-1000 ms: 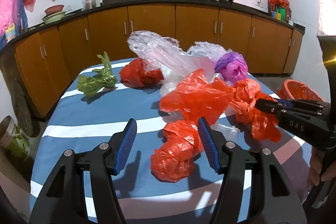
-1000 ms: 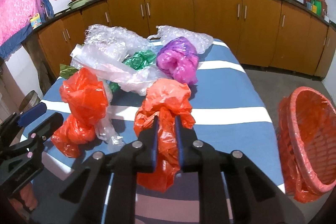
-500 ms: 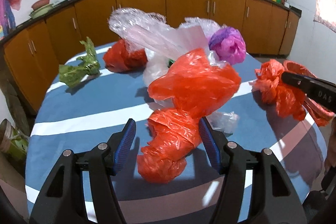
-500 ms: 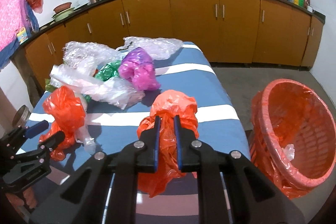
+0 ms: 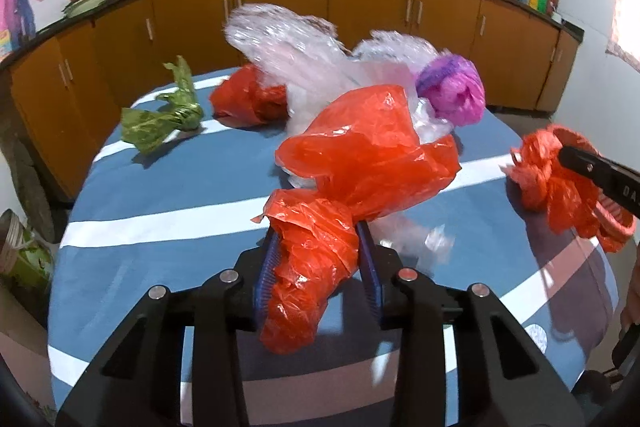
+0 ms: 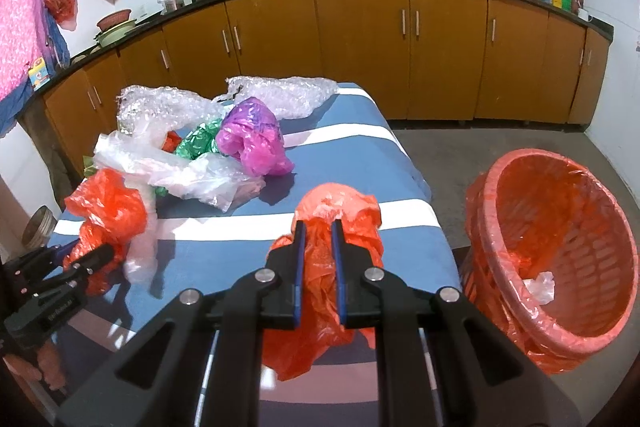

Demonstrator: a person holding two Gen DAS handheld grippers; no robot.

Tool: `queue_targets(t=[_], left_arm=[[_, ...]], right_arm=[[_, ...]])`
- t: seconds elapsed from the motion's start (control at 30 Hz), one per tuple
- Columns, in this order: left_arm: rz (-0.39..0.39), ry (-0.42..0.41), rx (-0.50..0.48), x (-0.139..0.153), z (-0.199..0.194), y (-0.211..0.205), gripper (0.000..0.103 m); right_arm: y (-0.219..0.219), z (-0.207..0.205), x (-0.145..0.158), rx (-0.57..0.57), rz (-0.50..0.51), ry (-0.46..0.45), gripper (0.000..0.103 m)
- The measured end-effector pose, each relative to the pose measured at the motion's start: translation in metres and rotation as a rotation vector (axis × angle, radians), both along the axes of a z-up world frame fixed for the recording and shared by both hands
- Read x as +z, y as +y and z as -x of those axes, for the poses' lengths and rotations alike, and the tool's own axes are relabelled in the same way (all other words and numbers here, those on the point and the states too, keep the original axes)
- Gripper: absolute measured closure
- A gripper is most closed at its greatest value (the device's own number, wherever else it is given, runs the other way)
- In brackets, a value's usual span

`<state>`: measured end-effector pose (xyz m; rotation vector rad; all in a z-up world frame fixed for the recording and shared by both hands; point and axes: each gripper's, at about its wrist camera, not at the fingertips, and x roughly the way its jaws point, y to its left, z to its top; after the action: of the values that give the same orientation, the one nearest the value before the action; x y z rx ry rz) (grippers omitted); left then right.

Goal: Collect trash
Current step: 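Grasp another red bag with the left tool while the right holds its bag, then carry both red bags with both tools over the wastebasket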

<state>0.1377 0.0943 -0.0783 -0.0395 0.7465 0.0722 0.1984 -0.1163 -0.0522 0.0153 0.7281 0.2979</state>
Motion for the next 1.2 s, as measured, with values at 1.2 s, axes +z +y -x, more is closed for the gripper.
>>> queue_targets(t=[1.2], left_arm=[[0.069, -0.2, -0.093, 0.075, -0.008, -0.044, 0.065]], right_arm=[[-0.047, 0.04, 0.063, -0.069, 0.031, -0.191, 0.096]])
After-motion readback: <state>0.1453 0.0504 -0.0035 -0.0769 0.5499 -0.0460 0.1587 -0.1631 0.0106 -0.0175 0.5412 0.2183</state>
